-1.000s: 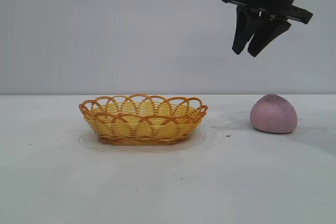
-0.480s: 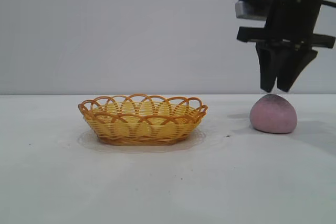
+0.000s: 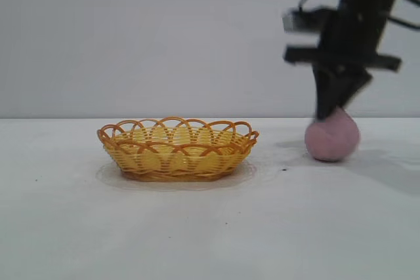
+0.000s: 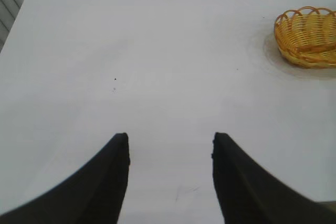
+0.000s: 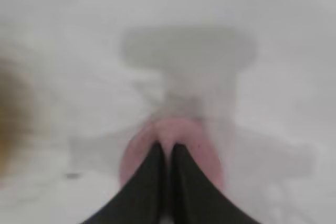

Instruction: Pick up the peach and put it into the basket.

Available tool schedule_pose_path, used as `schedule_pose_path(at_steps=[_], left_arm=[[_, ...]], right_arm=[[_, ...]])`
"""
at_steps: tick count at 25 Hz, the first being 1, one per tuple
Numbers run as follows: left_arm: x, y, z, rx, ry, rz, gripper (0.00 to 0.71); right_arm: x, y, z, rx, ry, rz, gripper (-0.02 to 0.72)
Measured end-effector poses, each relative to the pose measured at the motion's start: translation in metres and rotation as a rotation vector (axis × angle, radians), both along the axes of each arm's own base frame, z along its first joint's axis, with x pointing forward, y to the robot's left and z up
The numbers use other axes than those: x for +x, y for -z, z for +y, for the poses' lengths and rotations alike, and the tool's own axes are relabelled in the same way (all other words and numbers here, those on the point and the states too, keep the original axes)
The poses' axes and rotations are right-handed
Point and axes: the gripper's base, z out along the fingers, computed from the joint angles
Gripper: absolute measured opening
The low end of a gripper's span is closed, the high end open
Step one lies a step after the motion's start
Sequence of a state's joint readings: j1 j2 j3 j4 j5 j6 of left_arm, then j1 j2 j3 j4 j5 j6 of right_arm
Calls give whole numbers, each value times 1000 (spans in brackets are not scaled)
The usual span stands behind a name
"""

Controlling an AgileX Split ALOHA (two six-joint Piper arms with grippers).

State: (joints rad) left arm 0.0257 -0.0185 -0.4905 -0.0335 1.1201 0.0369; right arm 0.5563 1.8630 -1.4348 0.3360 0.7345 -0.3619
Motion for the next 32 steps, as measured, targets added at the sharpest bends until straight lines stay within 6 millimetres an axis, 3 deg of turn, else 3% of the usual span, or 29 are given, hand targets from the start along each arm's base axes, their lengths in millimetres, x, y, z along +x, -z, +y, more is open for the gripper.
schedule_pose_path(at_steps=[4, 8, 11, 16, 20, 23, 25, 27, 30, 32], left_arm=[[0, 0, 0, 0, 0, 0, 319], [0, 0, 0, 0, 0, 0, 319], [0, 0, 0, 0, 0, 0, 319], [0, 0, 0, 0, 0, 0, 319], [0, 0, 0, 0, 0, 0, 319], [0, 0, 0, 0, 0, 0, 319], [0, 0, 0, 0, 0, 0, 319], [0, 0, 0, 0, 0, 0, 319], [0, 0, 0, 0, 0, 0, 319], [0, 0, 0, 0, 0, 0, 319]], right_arm=[[-4, 38, 34, -15, -52, 12, 0], [-1, 81, 46, -31, -32, 74, 0], [1, 90, 48, -31, -20, 80, 0], [5, 83, 48, -36, -32, 47, 286], [13, 36, 42, 19, -16, -28, 514], [19, -8, 17, 74, 61, -85, 515], [32, -23, -17, 77, 169, -81, 515], [49, -21, -58, 40, 297, -39, 465], [67, 4, -129, -37, 519, 59, 469], [68, 20, -164, -66, 623, 119, 469]])
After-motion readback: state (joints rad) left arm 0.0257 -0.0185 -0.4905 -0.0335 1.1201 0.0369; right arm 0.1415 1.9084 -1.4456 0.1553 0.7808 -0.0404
